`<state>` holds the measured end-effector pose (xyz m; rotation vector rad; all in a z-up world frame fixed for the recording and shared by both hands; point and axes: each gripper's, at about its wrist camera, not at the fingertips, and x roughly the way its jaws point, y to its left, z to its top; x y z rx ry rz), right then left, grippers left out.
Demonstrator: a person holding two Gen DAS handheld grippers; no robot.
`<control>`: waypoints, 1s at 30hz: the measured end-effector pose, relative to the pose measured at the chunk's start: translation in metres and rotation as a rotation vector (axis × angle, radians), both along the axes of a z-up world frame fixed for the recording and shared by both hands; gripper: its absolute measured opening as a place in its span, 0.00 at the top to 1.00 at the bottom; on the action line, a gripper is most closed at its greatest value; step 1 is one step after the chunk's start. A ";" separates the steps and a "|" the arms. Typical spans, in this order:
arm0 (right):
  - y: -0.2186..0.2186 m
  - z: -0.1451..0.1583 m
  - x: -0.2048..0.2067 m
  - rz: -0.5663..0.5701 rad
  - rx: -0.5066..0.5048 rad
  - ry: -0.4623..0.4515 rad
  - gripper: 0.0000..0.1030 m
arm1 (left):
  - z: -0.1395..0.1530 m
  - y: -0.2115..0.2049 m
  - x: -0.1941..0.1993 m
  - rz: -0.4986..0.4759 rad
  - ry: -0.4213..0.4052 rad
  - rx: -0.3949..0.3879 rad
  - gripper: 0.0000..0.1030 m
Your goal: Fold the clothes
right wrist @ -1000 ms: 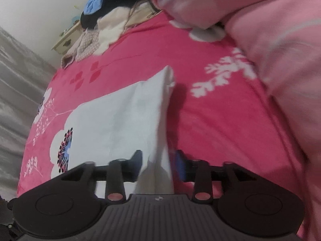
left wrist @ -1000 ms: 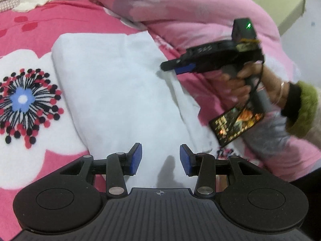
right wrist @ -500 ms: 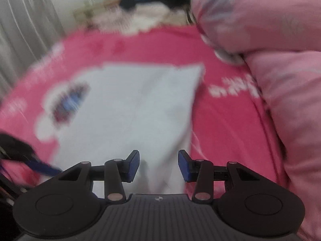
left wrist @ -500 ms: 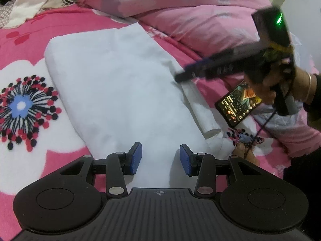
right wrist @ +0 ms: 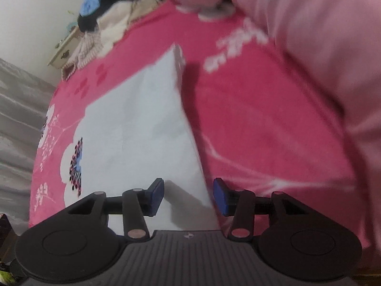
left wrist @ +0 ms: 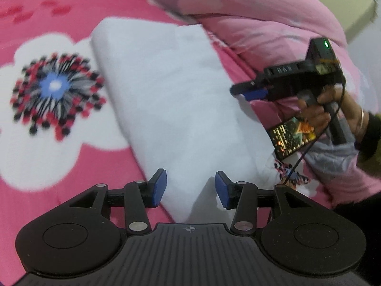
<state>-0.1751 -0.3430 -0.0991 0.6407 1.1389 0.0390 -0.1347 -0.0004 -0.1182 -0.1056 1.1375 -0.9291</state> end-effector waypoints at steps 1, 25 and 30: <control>0.002 -0.002 -0.002 0.006 0.012 -0.002 0.56 | -0.002 0.002 0.001 0.007 0.019 -0.005 0.56; 0.025 0.024 -0.024 0.086 -0.166 -0.026 0.74 | -0.009 0.012 0.004 -0.010 0.064 0.022 0.59; 0.045 0.070 -0.018 0.177 -0.394 -0.203 0.74 | 0.018 0.029 0.013 0.035 -0.059 -0.018 0.58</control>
